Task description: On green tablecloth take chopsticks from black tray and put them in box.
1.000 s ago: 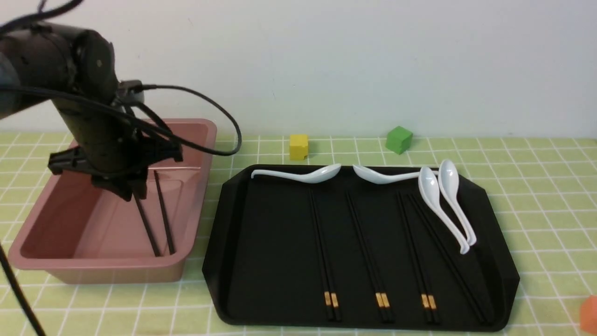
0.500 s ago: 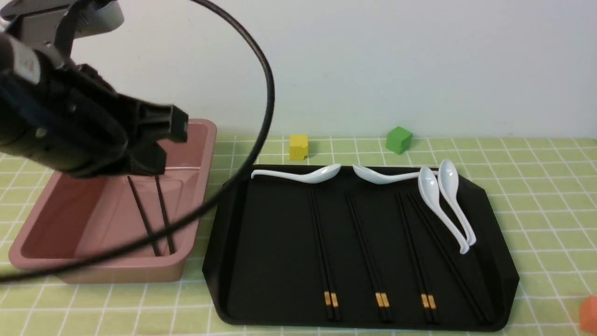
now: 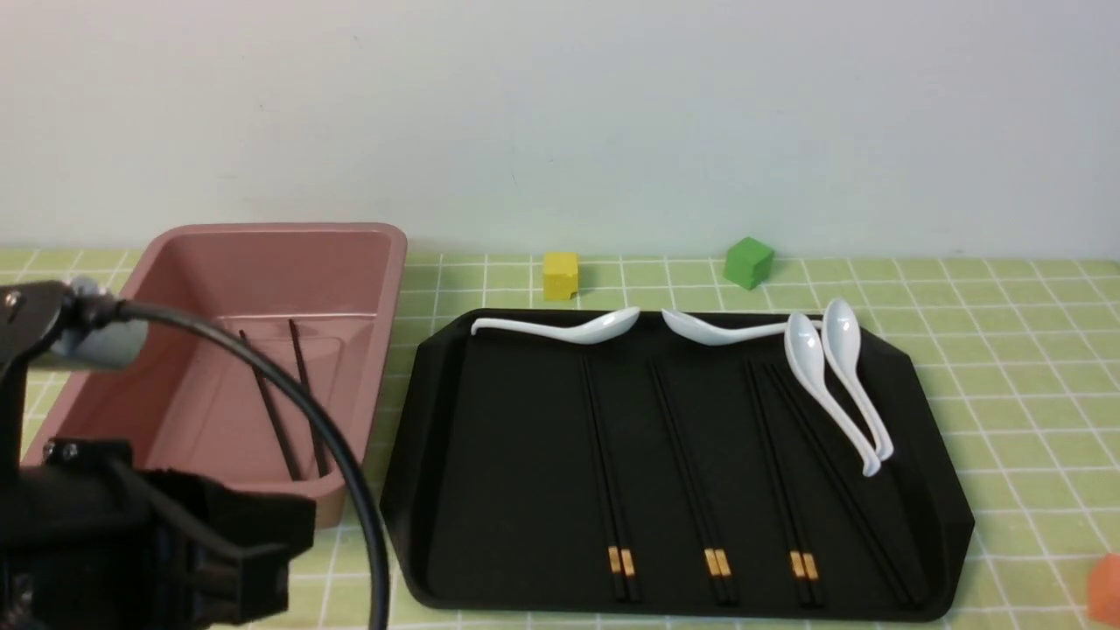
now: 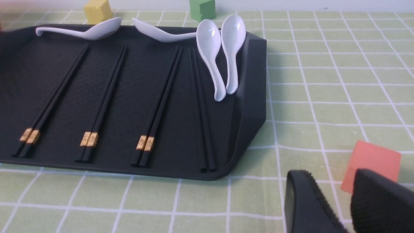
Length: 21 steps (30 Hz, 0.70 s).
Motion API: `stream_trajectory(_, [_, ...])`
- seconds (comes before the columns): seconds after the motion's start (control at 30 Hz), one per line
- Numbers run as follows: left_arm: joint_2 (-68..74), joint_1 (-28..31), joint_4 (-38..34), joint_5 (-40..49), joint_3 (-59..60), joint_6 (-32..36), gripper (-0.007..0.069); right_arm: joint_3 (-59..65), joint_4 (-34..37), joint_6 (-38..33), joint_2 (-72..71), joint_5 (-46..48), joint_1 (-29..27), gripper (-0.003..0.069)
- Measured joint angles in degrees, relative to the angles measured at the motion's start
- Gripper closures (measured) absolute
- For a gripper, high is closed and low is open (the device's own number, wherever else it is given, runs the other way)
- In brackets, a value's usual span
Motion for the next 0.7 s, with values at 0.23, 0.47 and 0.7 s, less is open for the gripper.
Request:
stream_trajectory(0.23, [0.6, 0.0, 0.0, 1.7, 0.7, 0.0, 0.0637, 0.0, 0.0, 0.0, 0.0, 0.0, 0.0, 0.0419])
stream_trajectory(0.47, [0.7, 0.0, -0.9, 1.7, 0.7, -0.2, 0.0637, 0.0, 0.0, 0.0, 0.0, 0.0, 0.0, 0.0419])
stream_trajectory(0.7, [-4.6, 1.5, -0.7, -6.1, 2.9, -2.6, 0.0637, 0.0, 0.0, 0.0, 0.0, 0.0, 0.0, 0.0419])
